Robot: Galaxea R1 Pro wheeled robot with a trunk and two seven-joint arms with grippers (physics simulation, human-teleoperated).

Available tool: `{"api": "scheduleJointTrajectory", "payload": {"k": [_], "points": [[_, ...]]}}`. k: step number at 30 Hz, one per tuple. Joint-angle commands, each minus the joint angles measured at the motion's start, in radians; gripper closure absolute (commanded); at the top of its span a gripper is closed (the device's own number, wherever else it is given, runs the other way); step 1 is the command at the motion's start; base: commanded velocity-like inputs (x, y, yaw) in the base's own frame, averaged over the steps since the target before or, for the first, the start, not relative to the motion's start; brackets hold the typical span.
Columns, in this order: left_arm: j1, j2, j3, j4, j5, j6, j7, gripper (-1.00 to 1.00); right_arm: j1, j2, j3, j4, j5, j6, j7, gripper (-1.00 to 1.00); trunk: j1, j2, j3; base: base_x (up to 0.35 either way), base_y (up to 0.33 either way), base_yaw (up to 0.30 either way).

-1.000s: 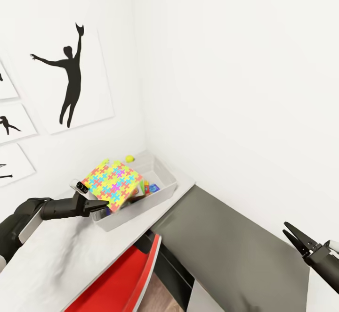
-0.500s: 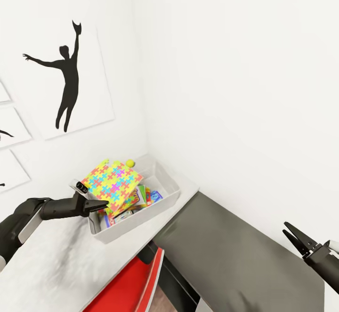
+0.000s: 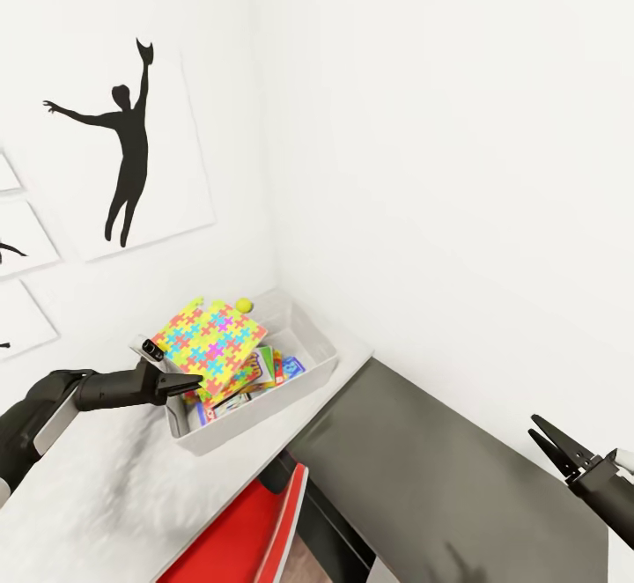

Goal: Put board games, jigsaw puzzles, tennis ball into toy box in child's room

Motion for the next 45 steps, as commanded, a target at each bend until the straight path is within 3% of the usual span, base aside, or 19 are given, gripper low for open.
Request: {"api": "scheduleJointTrajectory", "payload": {"k": [1, 18, 21, 24, 26, 30, 35, 39, 42, 45], "points": [[-0.001, 0.001, -0.004, 0.001, 0.001, 0.010, -0.005, 1.00, 0.000, 0.000, -0.001, -0.001, -0.006, 0.007, -0.001, -1.00, 0.001, -0.002, -0.002, 0.000, 0.007, 0.000], [-0.001, 0.000, -0.001, 0.001, 0.002, 0.011, -0.006, 1.00, 0.000, -0.001, -0.001, -0.002, -0.006, 0.009, -0.008, -1.00, 0.001, -0.002, -0.002, 0.021, 0.024, 0.000], [-0.002, -0.004, 0.000, 0.002, 0.003, 0.015, 0.018, 1.00, 0.000, -0.001, -0.001, -0.004, -0.006, 0.009, -0.009, -1.00, 0.001, -0.002, -0.002, 0.000, 0.000, 0.000], [-0.011, -0.006, 0.002, 0.002, 0.003, 0.020, 0.107, 1.00, 0.000, -0.001, -0.002, -0.004, -0.006, 0.012, -0.011, -1.00, 0.001, -0.002, -0.002, 0.000, 0.000, 0.000], [-0.053, -0.011, 0.004, 0.005, 0.005, 0.026, 0.243, 1.00, 0.000, -0.003, -0.002, -0.006, -0.004, 0.013, -0.015, -1.00, 0.001, -0.002, -0.002, 0.000, 0.000, 0.000], [-0.136, -0.061, 0.004, 0.108, 0.006, 0.028, 0.421, 1.00, 0.000, -0.013, -0.003, -0.007, -0.002, 0.013, -0.020, -1.00, 0.001, -0.002, -0.002, 0.000, 0.000, 0.000], [-0.271, -0.123, 0.002, 0.317, -0.004, 0.014, 0.554, 1.00, 0.000, -0.017, -0.003, -0.008, -0.003, 0.015, -0.019, -1.00, 0.001, -0.002, -0.002, 0.000, 0.000, 0.000], [-0.296, -0.143, 0.002, 0.348, -0.008, 0.013, 0.659, 1.00, 0.000, -0.014, 0.003, -0.009, -0.003, 0.020, -0.015, -1.00, 0.001, -0.002, -0.002, 0.000, 0.000, 0.000], [-0.299, -0.169, -0.001, 0.356, -0.009, 0.012, 0.741, 1.00, -0.002, -0.013, 0.034, -0.010, -0.003, 0.024, -0.013, -1.00, 0.001, -0.002, -0.002, 0.000, 0.000, 0.000], [-0.300, -0.180, -0.003, 0.383, -0.015, 0.009, 0.773, 1.00, -0.004, -0.008, 0.058, -0.010, -0.003, 0.023, -0.012, -1.00, 0.001, -0.002, -0.002, 0.000, 0.000, 0.000]]}}
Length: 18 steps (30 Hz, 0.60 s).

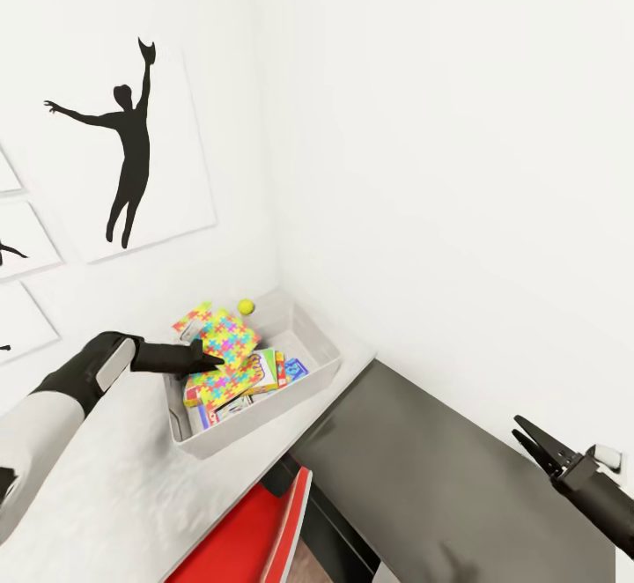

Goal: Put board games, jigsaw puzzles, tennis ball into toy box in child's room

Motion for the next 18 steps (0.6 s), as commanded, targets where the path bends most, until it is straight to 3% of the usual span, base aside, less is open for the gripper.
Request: {"api": "scheduleJointTrajectory", "payload": {"k": [1, 8, 18], "points": [[-0.001, -0.001, -0.005, 0.012, 0.002, -0.005, 0.000, 1.00, 0.000, 0.002, 0.003, -0.001, -0.006, 0.006, -0.001, -1.00, 0.001, -0.002, -0.002, 0.000, 0.000, 0.000], [-0.002, -0.004, -0.007, 0.080, -0.011, -0.091, 0.007, 1.00, -0.002, 0.005, 0.009, -0.001, -0.006, 0.004, -0.001, -1.00, 0.001, -0.002, -0.002, 0.000, 0.000, 0.000], [-0.002, -0.003, -0.008, 0.087, -0.013, -0.099, 0.006, 1.00, -0.002, 0.005, 0.010, -0.001, -0.006, 0.001, 0.000, -1.00, 0.001, -0.002, -0.002, 0.000, 0.000, 0.000]]}}
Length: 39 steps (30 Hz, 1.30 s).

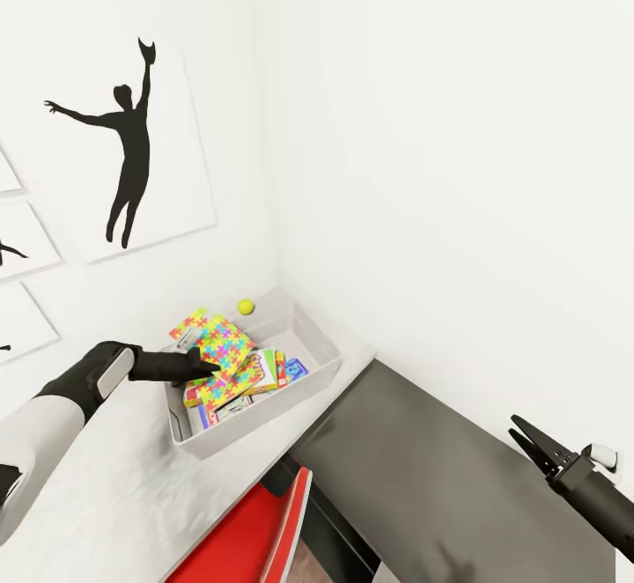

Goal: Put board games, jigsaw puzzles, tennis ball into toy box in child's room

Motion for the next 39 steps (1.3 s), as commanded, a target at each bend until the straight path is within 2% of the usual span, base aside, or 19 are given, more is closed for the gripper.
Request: {"api": "scheduleJointTrajectory", "payload": {"k": [1, 7, 11, 13, 14, 15, 17, 20, 22, 27, 31, 35, 39], "points": [[-0.001, 0.001, -0.004, 0.000, 0.003, 0.004, -0.003, 1.00, 0.000, 0.000, -0.001, -0.001, -0.006, 0.006, -0.001, -1.00, 0.001, -0.002, -0.002, 0.000, 0.000, 0.000], [-0.003, 0.001, -0.004, -0.012, 0.005, 0.010, -0.015, 1.00, 0.000, -0.001, -0.001, -0.001, -0.006, 0.008, -0.001, -1.00, 0.001, -0.002, -0.010, 0.000, 0.000, 0.000], [-0.045, 0.002, -0.003, -0.013, 0.015, 0.018, -0.037, 1.00, -0.001, -0.008, 0.000, -0.001, -0.006, 0.014, 0.000, -1.00, 0.001, -0.002, -0.017, 0.000, 0.000, 0.000], [-0.057, 0.002, -0.002, -0.013, 0.016, 0.034, -0.060, 1.00, -0.007, -0.006, 0.013, -0.001, -0.007, 0.026, 0.000, -1.00, 0.001, -0.002, -0.020, 0.000, 0.000, 0.000], [-0.062, 0.002, -0.002, -0.014, 0.017, 0.050, -0.080, 1.00, -0.023, -0.004, 0.035, -0.001, -0.007, 0.043, -0.001, -1.00, 0.001, -0.002, -0.022, 0.000, 0.000, 0.000], [-0.069, 0.004, 0.000, -0.014, 0.017, 0.073, -0.114, 1.00, -0.062, -0.002, 0.074, -0.001, -0.006, 0.073, -0.001, -1.00, 0.001, -0.002, -0.023, 0.000, 0.000, 0.000], [-0.081, 0.008, 0.001, -0.012, 0.018, 0.092, -0.159, 1.00, -0.109, 0.000, 0.115, -0.001, -0.006, 0.105, -0.002, -1.00, 0.001, -0.002, -0.027, 0.000, 0.000, 0.000], [-0.091, 0.008, 0.003, -0.005, 0.019, 0.104, -0.202, 1.00, -0.145, 0.001, 0.154, -0.001, -0.006, 0.122, -0.005, -1.00, 0.001, -0.002, -0.032, 0.000, 0.000, 0.000], [-0.092, 0.007, 0.005, -0.001, 0.019, 0.107, -0.208, 1.00, -0.152, -0.005, 0.162, -0.001, -0.005, 0.126, -0.002, -1.00, 0.001, -0.002, -0.035, 0.000, 0.000, 0.000], [-0.094, 0.001, 0.005, 0.011, 0.020, 0.112, -0.209, 1.00, -0.159, -0.015, 0.165, -0.001, -0.003, 0.126, 0.001, -1.00, 0.001, -0.002, -0.043, 0.000, 0.000, 0.000], [-0.095, -0.001, 0.007, 0.103, 0.022, 0.106, -0.203, 1.00, -0.160, -0.016, 0.164, 0.000, -0.002, 0.124, 0.000, -1.00, 0.001, -0.002, -0.050, 0.000, 0.000, 0.000], [-0.095, -0.006, 0.011, 0.142, 0.023, 0.102, -0.200, 1.00, -0.160, -0.017, 0.163, 0.001, -0.001, 0.122, 0.000, -1.00, 0.001, -0.002, -0.056, 0.000, 0.000, 0.000], [-0.095, -0.011, 0.045, 0.150, 0.024, 0.102, -0.198, 1.00, -0.160, -0.017, 0.144, 0.000, -0.001, 0.123, 0.004, -1.00, 0.001, -0.002, -0.063, 0.000, 0.000, 0.000]]}}
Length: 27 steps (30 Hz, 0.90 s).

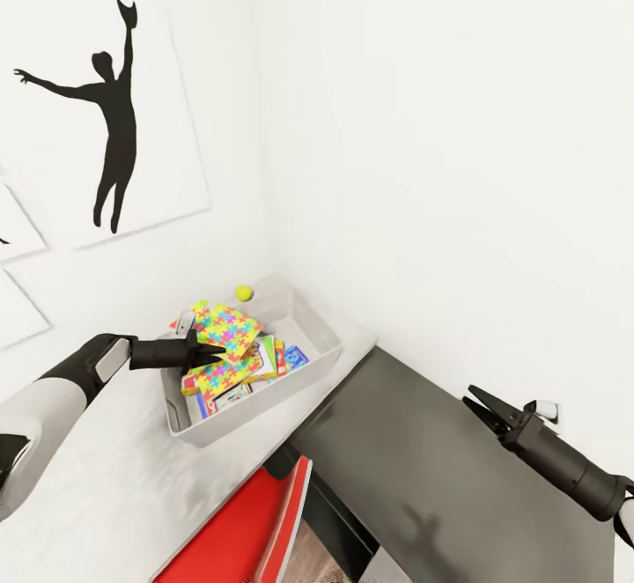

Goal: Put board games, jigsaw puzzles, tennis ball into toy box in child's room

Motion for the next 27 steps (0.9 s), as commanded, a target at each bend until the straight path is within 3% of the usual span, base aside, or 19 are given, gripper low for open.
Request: {"api": "scheduleJointTrajectory", "payload": {"k": [1, 6, 12, 15, 20, 27], "points": [[-0.001, -0.007, 0.005, 0.001, -0.001, 0.002, -0.005, 1.00, 0.000, 0.000, -0.008, 0.000, -0.002, 0.006, 0.002, -1.00, 0.001, -0.002, -0.004, 0.000, 0.000, 0.000], [-0.001, -0.041, 0.051, 0.002, 0.000, 0.003, -0.005, 1.00, 0.002, 0.000, -0.036, 0.000, -0.003, 0.007, 0.005, -1.00, 0.001, -0.002, -0.012, 0.000, 0.000, 0.000], [-0.001, -0.045, 0.139, 0.002, -0.001, 0.008, -0.002, 1.00, 0.003, 0.001, -0.041, 0.001, -0.004, 0.008, 0.005, -1.00, 0.001, -0.002, -0.022, 0.000, 0.000, 0.000], [-0.001, -0.043, 0.148, 0.003, -0.002, 0.007, 0.013, 1.00, 0.003, 0.001, -0.042, 0.001, -0.004, 0.008, 0.005, -1.00, 0.001, -0.002, -0.027, 0.000, 0.000, 0.000], [-0.001, -0.046, 0.174, 0.004, -0.001, 0.006, 0.073, 1.00, 0.004, 0.003, -0.042, 0.001, -0.004, 0.008, 0.005, -1.00, 0.001, -0.002, -0.035, 0.000, 0.000, 0.000], [-0.001, -0.052, 0.303, 0.004, 0.000, 0.005, 0.208, 1.00, 0.004, 0.005, -0.039, 0.000, -0.004, 0.007, 0.005, -1.00, 0.001, -0.002, -0.046, 0.000, 0.000, 0.000]]}}
